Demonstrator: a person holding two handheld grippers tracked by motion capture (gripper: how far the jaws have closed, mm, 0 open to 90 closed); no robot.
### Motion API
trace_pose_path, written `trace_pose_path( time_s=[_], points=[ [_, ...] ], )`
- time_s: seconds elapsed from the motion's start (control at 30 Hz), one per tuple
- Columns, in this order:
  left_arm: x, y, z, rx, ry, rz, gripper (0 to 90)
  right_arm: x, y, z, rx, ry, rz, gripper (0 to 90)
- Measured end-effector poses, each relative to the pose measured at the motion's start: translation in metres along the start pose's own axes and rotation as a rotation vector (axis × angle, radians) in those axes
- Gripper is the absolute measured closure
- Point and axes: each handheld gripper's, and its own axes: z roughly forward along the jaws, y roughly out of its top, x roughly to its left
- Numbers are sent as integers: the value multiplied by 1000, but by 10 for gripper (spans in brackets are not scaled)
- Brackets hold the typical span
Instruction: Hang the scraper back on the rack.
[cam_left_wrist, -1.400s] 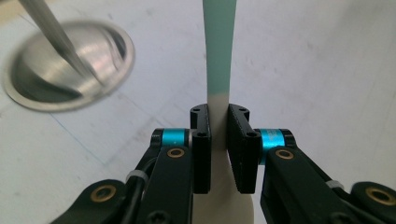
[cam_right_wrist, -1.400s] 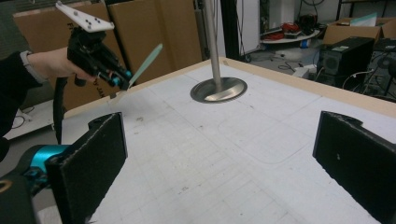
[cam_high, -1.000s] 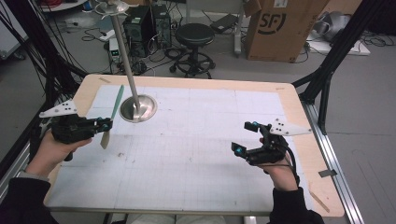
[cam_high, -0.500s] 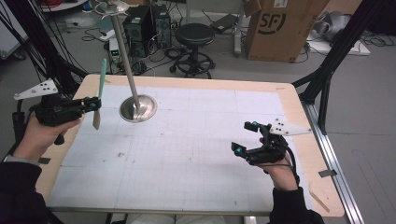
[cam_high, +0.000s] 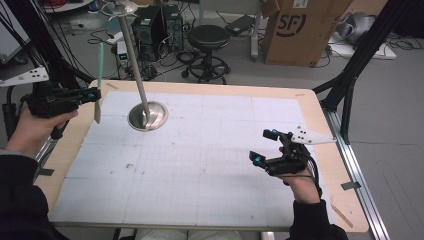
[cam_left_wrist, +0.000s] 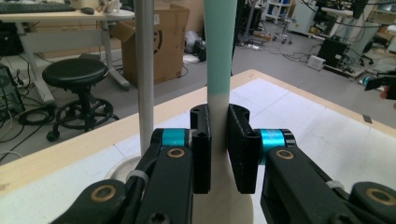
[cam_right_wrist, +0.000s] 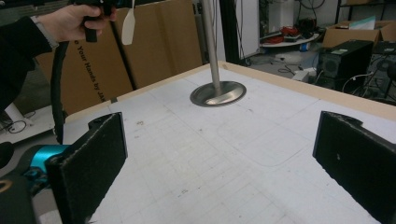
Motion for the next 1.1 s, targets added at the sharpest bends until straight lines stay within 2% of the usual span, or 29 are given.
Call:
trace_pose_path(
  time_s=[0.1, 0.33, 0.4, 0.43, 0.57, 0.67, 0.9, 1.1],
  points=[
    [4, 2, -3, -10, -11, 4, 803, 0, -1, -1, 5, -1, 7, 18],
    [16, 11, -10, -56, 48, -12, 803, -2, -1, -4, 1, -5, 14, 18],
    [20, 13, -11, -73, 48, -28, 803, -3, -1, -4, 1, -7, 20, 18],
    [22, 15, -11, -77, 60, -23, 803, -3, -1, -4, 1, -8, 17, 18],
    [30, 19, -9, -53, 86, -22, 803, -6, -2, -4, 6, -7, 19, 18],
    [33, 26, -10, -65, 87, -17, 803, -7, -2, -5, 5, -7, 23, 18],
    [34, 42, -3, -70, 93, -6, 802, -9, -2, -6, 5, -13, 29, 18],
    [35, 50, 5, -51, 101, 10, 802, -9, -3, -8, -1, -16, 35, 18]
  ],
)
